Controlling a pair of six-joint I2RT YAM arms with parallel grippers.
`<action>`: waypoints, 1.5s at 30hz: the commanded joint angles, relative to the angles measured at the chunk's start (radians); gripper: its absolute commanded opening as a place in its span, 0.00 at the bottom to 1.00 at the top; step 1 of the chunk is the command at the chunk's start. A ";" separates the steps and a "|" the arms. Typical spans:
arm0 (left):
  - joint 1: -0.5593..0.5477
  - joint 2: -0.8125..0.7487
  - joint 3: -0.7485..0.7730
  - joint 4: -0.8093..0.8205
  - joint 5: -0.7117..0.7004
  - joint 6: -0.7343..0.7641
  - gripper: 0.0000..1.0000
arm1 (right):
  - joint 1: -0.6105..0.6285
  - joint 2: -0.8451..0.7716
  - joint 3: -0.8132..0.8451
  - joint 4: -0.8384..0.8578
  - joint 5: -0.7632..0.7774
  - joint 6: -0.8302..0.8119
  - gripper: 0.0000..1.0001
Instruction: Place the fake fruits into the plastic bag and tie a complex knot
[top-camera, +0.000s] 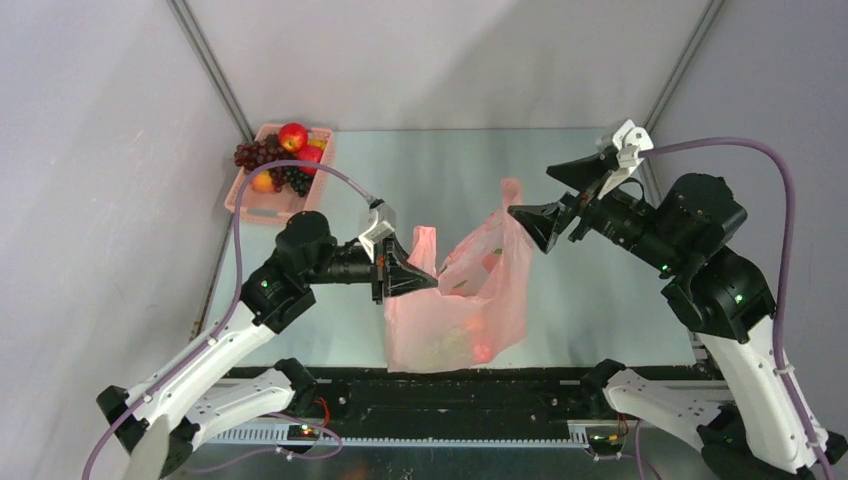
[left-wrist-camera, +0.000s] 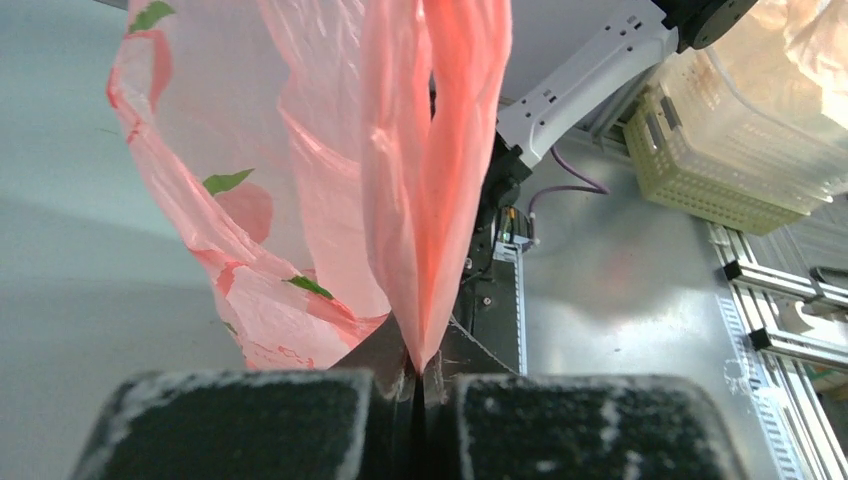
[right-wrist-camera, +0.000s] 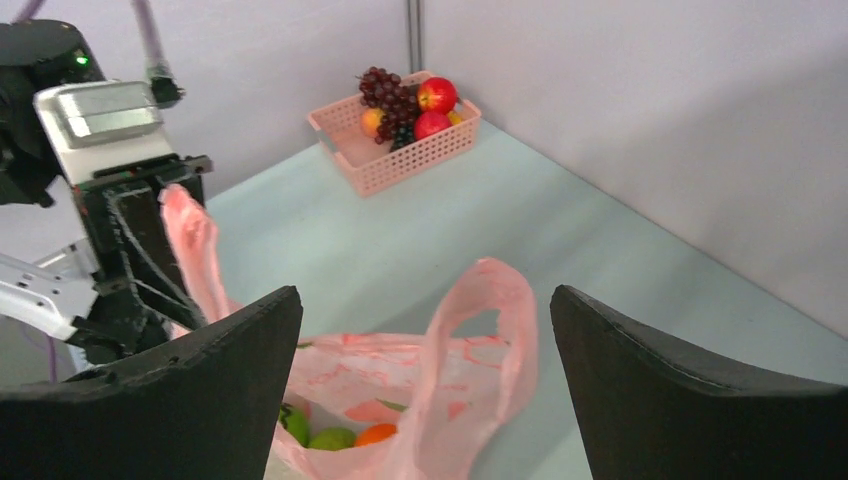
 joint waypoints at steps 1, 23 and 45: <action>0.013 -0.015 0.024 -0.016 0.086 0.047 0.00 | -0.135 0.009 0.016 -0.031 -0.223 -0.081 0.99; 0.027 -0.019 0.009 -0.038 0.139 0.073 0.00 | -0.322 0.067 -0.192 0.125 -0.622 -0.163 0.98; 0.028 -0.036 0.026 -0.077 0.116 0.101 0.03 | -0.353 0.102 -0.229 0.210 -0.808 0.029 0.00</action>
